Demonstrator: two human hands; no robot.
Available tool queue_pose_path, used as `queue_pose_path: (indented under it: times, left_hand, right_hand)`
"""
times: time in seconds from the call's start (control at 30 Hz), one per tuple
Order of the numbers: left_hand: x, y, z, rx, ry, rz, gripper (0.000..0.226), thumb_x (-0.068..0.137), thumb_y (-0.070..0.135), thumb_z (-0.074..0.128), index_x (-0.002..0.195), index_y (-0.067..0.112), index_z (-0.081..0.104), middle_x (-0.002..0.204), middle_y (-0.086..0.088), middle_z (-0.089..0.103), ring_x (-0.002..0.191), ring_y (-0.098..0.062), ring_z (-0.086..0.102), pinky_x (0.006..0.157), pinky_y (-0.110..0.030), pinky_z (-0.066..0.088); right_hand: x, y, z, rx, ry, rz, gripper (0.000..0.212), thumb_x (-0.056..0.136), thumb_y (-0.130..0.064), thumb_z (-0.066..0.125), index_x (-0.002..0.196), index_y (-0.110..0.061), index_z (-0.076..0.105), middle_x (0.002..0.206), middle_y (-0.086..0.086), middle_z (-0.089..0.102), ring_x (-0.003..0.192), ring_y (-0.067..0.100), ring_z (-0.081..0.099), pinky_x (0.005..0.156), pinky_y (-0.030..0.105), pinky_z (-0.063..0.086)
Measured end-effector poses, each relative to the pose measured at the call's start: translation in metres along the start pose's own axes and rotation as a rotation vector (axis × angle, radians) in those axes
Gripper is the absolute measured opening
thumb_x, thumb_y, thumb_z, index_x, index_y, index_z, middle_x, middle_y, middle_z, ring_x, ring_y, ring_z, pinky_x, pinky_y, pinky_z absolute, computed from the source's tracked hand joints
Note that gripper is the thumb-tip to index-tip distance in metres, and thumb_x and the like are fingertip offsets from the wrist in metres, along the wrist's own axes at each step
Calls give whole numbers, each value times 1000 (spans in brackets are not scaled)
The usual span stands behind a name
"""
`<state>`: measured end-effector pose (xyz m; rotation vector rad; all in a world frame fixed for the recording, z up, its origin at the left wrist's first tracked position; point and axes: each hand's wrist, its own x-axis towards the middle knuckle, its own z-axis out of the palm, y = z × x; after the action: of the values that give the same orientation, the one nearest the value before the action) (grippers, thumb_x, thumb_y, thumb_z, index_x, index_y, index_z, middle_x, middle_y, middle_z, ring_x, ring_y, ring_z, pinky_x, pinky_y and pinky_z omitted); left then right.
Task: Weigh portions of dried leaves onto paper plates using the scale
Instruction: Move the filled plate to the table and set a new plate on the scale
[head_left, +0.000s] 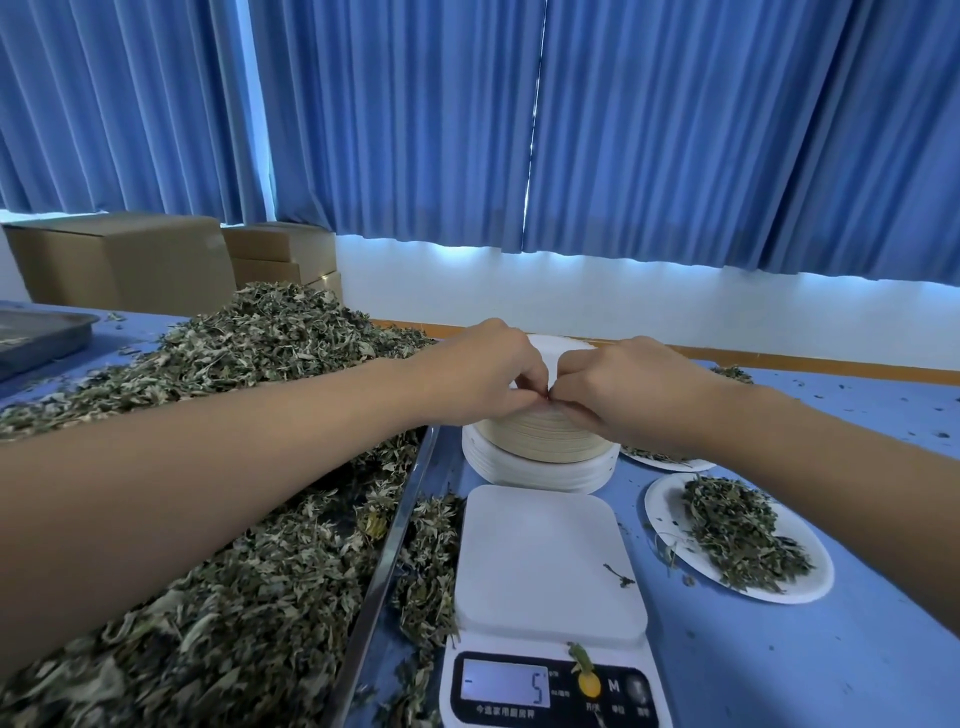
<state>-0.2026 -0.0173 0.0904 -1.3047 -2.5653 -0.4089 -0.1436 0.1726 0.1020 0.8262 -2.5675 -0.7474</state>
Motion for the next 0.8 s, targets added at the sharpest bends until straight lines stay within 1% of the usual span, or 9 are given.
queue_pose_path:
  times: [0.1,0.2,0.3,0.4,0.53,0.7,0.8]
  left_hand:
    - [0,-1,-4,-25,-7,5,10,91,20,70,88,22,80,92,10,76,88,-9,64,86,-34,50]
    - [0,-3,-4,-50,-11,0,8,91,24,73,89,24,80,91,13,76,83,-3,61,84,-33,52]
    - [1,-5,-3,-51,-9,7,8,90,22,73,88,24,80,90,13,76,81,-3,61,82,-32,52]
    - [1,-5,-4,-67,-13,8,8,90,20,72,89,22,80,90,12,76,84,-5,65,82,-32,52]
    - [1,-5,-3,-82,-10,3,9,90,19,73,90,22,81,91,12,77,87,-5,66,82,-31,53]
    - [0,-5,-3,-76,-2,7,9,90,20,74,91,24,82,92,13,77,84,-1,64,84,-29,52]
    - [0,-4,-4,-87,-2,-1,8,90,21,74,91,24,82,91,13,77,84,-2,64,84,-31,53]
  right_hand:
    - [-3,5,-3,103,-10,2,40,108,-43,30,121,-32,67,112,-10,59,97,18,59,72,33,47]
    - [-4,6,-2,112,-9,-2,37,108,-43,35,120,-35,69,112,-13,59,97,16,59,75,33,49]
    - [-4,6,1,94,5,4,33,108,-38,37,115,-34,69,109,-12,59,94,16,59,72,32,48]
    - [-3,7,0,114,16,10,32,108,-38,39,112,-33,70,107,-11,59,92,17,58,69,33,45]
    - [-3,7,1,136,44,4,33,107,-38,39,109,-31,71,106,-11,60,90,17,58,69,33,47]
    - [-1,7,3,180,65,4,34,107,-43,41,115,-34,72,106,-12,61,89,17,56,66,30,35]
    - [-2,8,3,191,63,1,34,107,-43,41,115,-34,73,106,-12,61,86,16,54,66,31,39]
